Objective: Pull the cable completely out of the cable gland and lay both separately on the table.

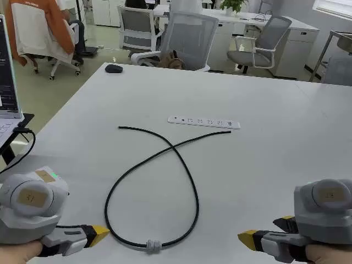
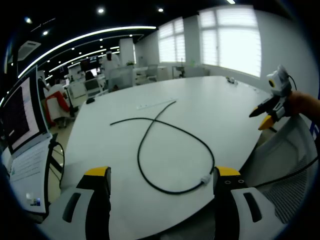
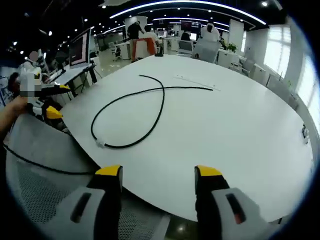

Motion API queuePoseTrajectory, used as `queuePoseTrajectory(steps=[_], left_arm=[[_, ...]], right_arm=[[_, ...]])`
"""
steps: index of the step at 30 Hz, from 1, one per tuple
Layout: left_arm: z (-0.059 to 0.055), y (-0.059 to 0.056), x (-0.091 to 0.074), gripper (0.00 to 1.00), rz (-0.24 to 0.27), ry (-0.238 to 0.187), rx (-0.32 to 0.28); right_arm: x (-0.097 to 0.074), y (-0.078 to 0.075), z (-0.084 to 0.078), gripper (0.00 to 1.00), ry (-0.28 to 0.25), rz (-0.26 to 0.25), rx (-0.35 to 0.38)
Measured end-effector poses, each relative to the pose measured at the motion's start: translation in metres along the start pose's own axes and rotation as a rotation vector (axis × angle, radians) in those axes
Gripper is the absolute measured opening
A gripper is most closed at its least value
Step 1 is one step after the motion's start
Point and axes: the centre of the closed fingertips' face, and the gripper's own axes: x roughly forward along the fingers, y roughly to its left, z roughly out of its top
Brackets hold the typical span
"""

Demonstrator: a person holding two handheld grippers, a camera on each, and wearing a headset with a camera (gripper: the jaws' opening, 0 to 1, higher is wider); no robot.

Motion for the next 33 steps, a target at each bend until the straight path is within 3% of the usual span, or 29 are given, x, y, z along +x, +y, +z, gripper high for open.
queuePoseTrajectory(steps=[3, 21, 24, 26, 28, 30, 33], left_arm=[[0.0019, 0.003, -0.0014, 0.69, 0.01, -0.019, -0.014], [-0.0017, 0.001, -0.0014, 0.67, 0.013, 0.006, -0.011], [-0.0027, 0.0089, -0.0037, 0.66, 0.055, 0.019, -0.005], [-0.0008, 0.0072, -0.003, 0.66, 0.042, 0.003, -0.021], [-0.0028, 0.0034, -0.0017, 0.66, 0.024, 0.014, -0.029], [-0.0058, 0.0074, -0.0025, 0.7, 0.054, 0.035, 0.007], [-0.002, 0.0028, -0.0022, 0.66, 0.027, 0.011, -0.007]], right_arm=[[-0.0003, -0.0005, -0.0023, 0.56, 0.009, 0.0, -0.002], [-0.0011, 0.0002, -0.0014, 0.55, 0.005, 0.007, -0.01], [0.0, 0.0005, -0.0023, 0.55, 0.013, 0.01, -0.009], [0.0003, -0.0006, -0.0037, 0.56, 0.022, 0.005, -0.009], [0.0006, 0.0005, -0.0038, 0.55, 0.021, 0.011, -0.012], [0.0004, 0.0006, -0.0051, 0.56, 0.026, 0.01, -0.014], [0.0005, 0.001, -0.0044, 0.55, 0.025, 0.013, -0.013]])
